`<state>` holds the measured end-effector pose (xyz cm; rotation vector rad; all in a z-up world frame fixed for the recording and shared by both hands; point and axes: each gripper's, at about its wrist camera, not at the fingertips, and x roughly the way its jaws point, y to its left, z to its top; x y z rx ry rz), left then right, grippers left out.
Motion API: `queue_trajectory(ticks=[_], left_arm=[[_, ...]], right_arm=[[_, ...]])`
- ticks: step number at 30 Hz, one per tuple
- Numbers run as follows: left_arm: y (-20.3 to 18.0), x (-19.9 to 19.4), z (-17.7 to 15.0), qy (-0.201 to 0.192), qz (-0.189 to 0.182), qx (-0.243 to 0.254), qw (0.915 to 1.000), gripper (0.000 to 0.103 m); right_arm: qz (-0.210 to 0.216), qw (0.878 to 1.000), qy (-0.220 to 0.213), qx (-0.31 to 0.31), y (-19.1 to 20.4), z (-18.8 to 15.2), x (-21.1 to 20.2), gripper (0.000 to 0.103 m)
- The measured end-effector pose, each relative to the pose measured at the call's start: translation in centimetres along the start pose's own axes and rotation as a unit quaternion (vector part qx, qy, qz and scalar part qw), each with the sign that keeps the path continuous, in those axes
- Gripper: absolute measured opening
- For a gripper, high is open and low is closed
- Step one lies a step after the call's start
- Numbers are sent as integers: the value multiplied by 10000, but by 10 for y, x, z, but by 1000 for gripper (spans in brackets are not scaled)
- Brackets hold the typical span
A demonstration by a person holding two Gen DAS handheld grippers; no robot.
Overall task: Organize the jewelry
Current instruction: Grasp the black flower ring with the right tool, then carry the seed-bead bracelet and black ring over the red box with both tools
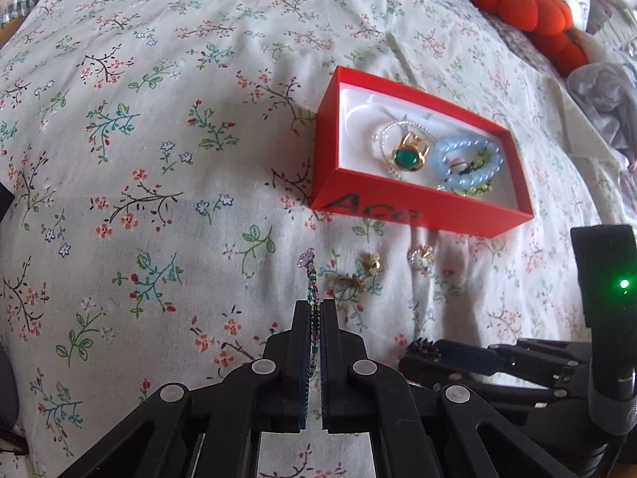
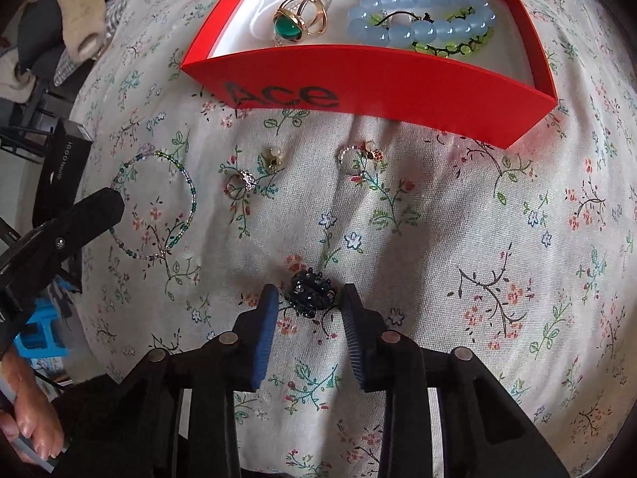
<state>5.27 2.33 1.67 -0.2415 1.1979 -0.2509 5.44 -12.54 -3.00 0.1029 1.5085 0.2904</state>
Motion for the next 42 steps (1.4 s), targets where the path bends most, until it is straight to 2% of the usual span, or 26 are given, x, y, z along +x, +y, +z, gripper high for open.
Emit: queue_trajectory(ticks=[13,17,29,37,42], left_arm=[[0,-6,-3,-126,82,1,9999,0],[-3,-11,-1,-239,0,-41,9997,0],[-21,-34,14,-854,-665,-124,9940,0],[-38,-33,32,-1099,-1431,-258,9833,0],[-42,-23,41,-1143,-1707,-348,9781,0]], right_arm=[[117,9991,-397,-9,-9,1,-27,26],[478,9972,-562,155,-18,0,-44,26],[696,9869,-1380,457,-48,8,-95,26],[707,9792,-1795,623,-57,24,-103,26],[687,9754,-1994,646,-61,31,-105,26]])
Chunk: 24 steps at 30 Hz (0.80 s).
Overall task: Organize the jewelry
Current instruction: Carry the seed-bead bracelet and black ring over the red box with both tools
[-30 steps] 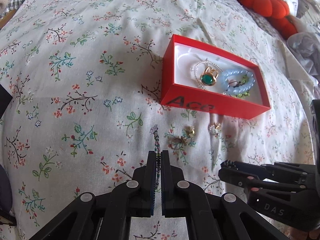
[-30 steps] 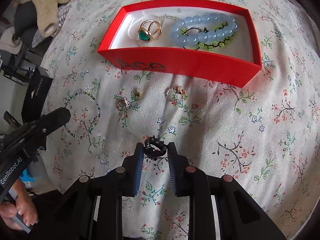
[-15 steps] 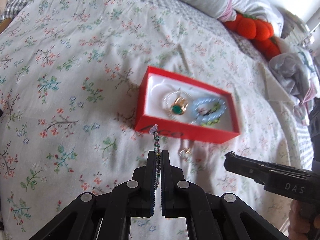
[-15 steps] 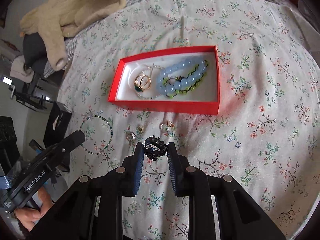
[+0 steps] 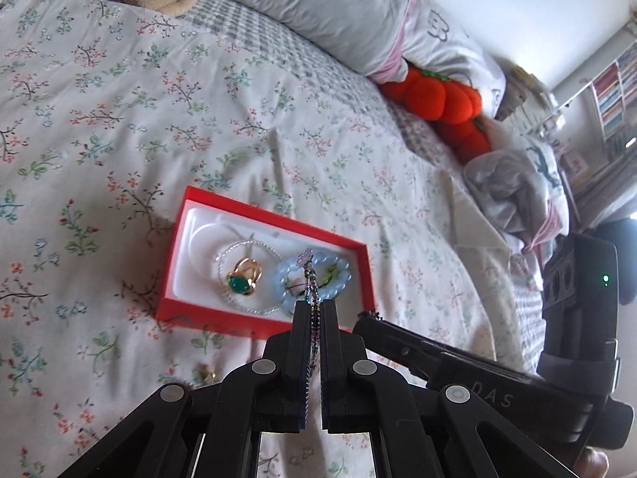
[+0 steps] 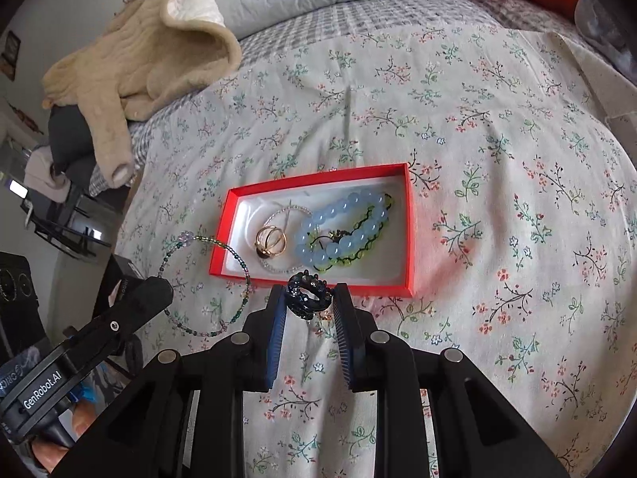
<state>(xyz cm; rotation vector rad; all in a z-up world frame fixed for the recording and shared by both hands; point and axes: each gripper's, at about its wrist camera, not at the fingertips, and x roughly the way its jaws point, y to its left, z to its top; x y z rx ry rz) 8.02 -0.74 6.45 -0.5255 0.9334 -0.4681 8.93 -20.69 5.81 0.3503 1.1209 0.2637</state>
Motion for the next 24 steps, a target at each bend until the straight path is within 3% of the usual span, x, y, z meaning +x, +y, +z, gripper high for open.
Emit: queue_trajectory(ticks=[8,20,24], left_arm=[[14,28,10,-14,71,-155,9999,0],[31,52,18,-98,1000,17,9949,0],[34,59,20,-84,1122,47,9936,0]], right_arm=[[6,9999,-155,64,-11,10,12,26],[-99,9997,-156,149,-28,23,27,26],[-130,9997,-122,153,-31,26,31,26]])
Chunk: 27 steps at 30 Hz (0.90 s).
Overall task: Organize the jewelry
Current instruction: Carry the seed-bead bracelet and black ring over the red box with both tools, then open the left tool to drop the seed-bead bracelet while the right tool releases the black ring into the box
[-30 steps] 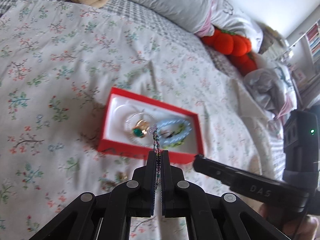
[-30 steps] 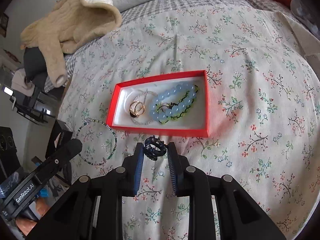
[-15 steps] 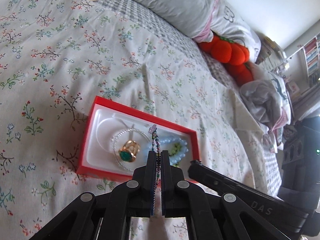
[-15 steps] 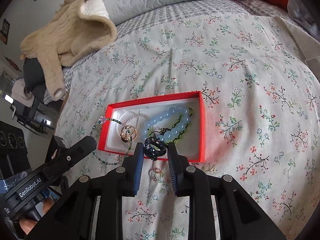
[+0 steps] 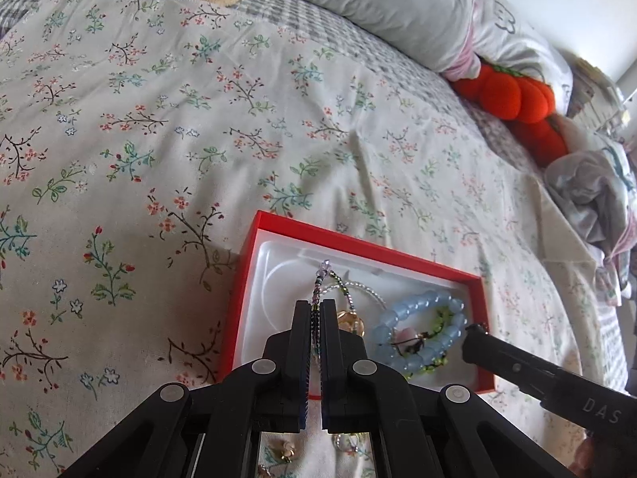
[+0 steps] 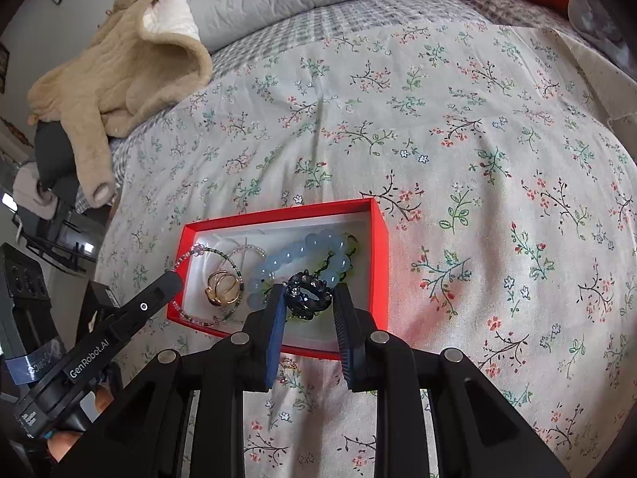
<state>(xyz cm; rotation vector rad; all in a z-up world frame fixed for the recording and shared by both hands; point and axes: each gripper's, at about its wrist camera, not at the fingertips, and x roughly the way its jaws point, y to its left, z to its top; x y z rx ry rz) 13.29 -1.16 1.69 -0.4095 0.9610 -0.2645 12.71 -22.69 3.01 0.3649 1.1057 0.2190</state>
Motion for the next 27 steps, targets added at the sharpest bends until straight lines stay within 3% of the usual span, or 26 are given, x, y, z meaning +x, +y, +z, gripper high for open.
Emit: queue_trajectory(ticks=[9,11,13,16,20,25,27], left_arm=[[-6,-3,4,-41,563,198,9982,1],[-5,-6,4,5,682,212,9974,16],[-3,-10,3,20,764,225,9968,24],[-1,-16,1,45,909,283,9955,26],[5,-22,-1,95,1040,292,9941,41],[7,-25,-6,232,1202,374,9918,51],[6,-26,-9,282,1269,431,9906,55]], right_arm=[[-32,10000,60,-64,2,4,5,26],[-53,9999,89,-63,3,4,6,26],[-68,9999,103,-66,4,4,7,26],[-83,9999,93,-68,6,6,7,26],[-91,9999,46,-129,11,9,8,26],[-120,9999,-14,-108,12,11,5,29],[-161,9998,-24,-129,13,8,1,36]])
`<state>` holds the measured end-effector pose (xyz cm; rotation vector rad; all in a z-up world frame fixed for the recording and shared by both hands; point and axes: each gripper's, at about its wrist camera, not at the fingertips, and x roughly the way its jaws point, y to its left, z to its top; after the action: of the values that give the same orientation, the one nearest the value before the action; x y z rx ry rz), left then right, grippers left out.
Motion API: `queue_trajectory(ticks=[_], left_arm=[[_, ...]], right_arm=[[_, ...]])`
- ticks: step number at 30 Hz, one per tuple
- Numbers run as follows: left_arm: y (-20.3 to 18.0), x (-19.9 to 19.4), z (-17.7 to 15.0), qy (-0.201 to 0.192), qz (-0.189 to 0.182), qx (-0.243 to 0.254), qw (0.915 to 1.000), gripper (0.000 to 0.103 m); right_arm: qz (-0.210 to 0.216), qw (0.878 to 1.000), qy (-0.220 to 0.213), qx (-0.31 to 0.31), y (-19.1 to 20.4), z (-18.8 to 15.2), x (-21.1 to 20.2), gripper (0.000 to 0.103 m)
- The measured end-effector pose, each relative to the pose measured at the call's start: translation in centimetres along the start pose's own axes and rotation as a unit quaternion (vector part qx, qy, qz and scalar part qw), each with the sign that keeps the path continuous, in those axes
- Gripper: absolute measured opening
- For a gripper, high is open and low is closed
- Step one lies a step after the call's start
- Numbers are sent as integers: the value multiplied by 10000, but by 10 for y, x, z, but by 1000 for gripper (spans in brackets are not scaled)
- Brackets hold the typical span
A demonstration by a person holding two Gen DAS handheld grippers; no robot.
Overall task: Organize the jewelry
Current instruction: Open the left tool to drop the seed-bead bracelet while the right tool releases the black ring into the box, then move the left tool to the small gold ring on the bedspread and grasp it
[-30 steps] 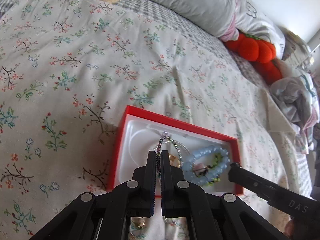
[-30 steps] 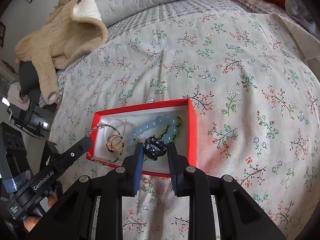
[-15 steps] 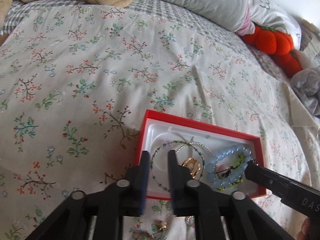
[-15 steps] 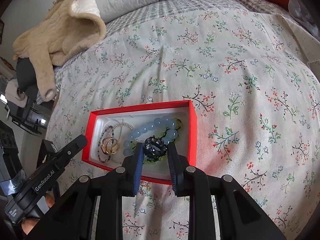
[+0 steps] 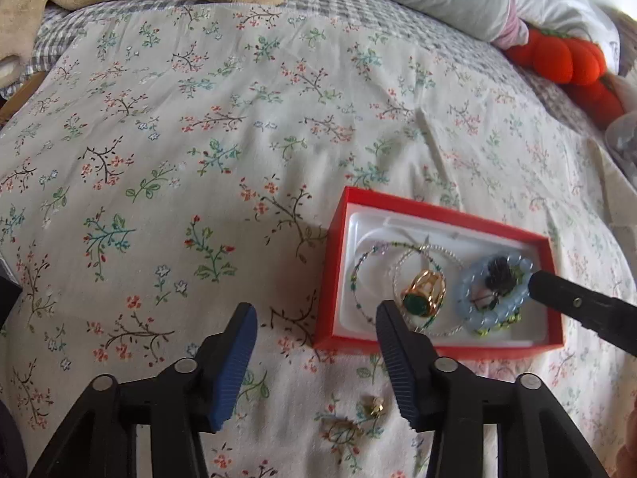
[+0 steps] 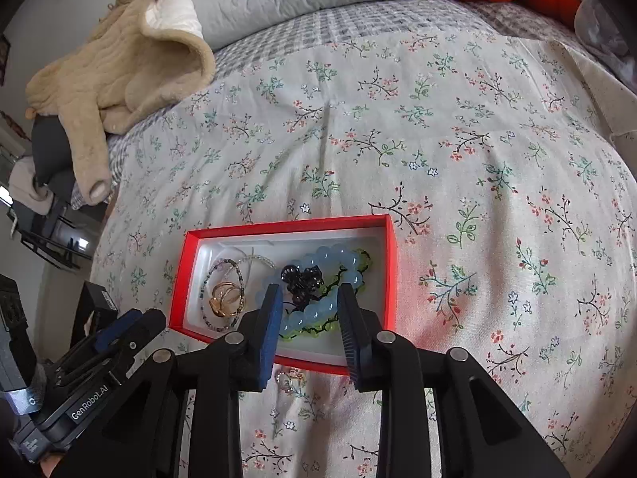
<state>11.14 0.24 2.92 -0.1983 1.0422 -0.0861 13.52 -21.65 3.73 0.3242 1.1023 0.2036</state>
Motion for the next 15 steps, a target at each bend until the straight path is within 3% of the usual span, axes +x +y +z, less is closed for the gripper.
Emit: queue_trajectory(ticks=[11,13,15], left_arm=[[-1,-9,-19,173,296,253,9991,73],[-2,-10,-22,215,353,282,9988,73],[-3,-10,-25,254,382,309,9985,75]], right_arm=[[-152,9994,109,-276,7,-26,-24,41],[-171,9991,140,-353,8,-31,-27,44],[-227,9988,155,-411,9,-35,-30,54]])
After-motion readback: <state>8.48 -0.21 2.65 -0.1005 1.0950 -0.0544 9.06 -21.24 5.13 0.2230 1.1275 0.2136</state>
